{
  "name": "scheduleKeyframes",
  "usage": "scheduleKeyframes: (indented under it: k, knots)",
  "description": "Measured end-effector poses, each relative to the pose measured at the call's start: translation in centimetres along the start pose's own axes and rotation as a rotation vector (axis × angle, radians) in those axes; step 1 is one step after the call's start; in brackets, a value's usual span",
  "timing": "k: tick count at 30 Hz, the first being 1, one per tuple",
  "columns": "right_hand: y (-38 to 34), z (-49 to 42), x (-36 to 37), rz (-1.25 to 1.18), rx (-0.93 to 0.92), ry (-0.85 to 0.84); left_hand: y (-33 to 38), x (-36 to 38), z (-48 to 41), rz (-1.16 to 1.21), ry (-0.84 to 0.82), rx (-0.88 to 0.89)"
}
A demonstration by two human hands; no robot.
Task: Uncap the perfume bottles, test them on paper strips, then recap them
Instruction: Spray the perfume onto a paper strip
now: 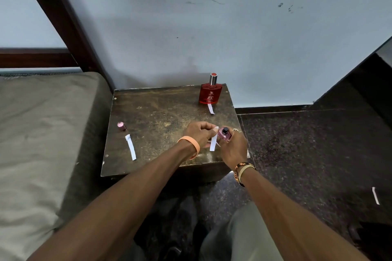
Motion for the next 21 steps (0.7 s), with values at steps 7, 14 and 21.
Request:
scheduleKeyframes:
  k: [7, 14, 21]
  knots:
    - [0.4, 0.0, 0.1, 0.005, -0.006, 0.001, -1.0, 0.2, -0.7, -0.007, -0.010, -0.012]
    - [-0.4, 0.3, -0.5, -0.004, 0.010, -0.015, -1.5, -0.1, -0.7, 0.028, -0.010, -0.027]
    - [-2.1, 1.2, -2.0, 0.020, -0.114, 0.075, -1.2, -3.9, 0.1, 0.097, 0.050, -0.031]
Point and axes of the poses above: each hand's wrist, its own z-axis away from the middle knuckle, its own x-axis out of the palm, y = z × x, the point moved 1 cm from there along -z, towards the middle knuckle, and after that the axes turned 8 degrees about y, right-handed, at the moved point
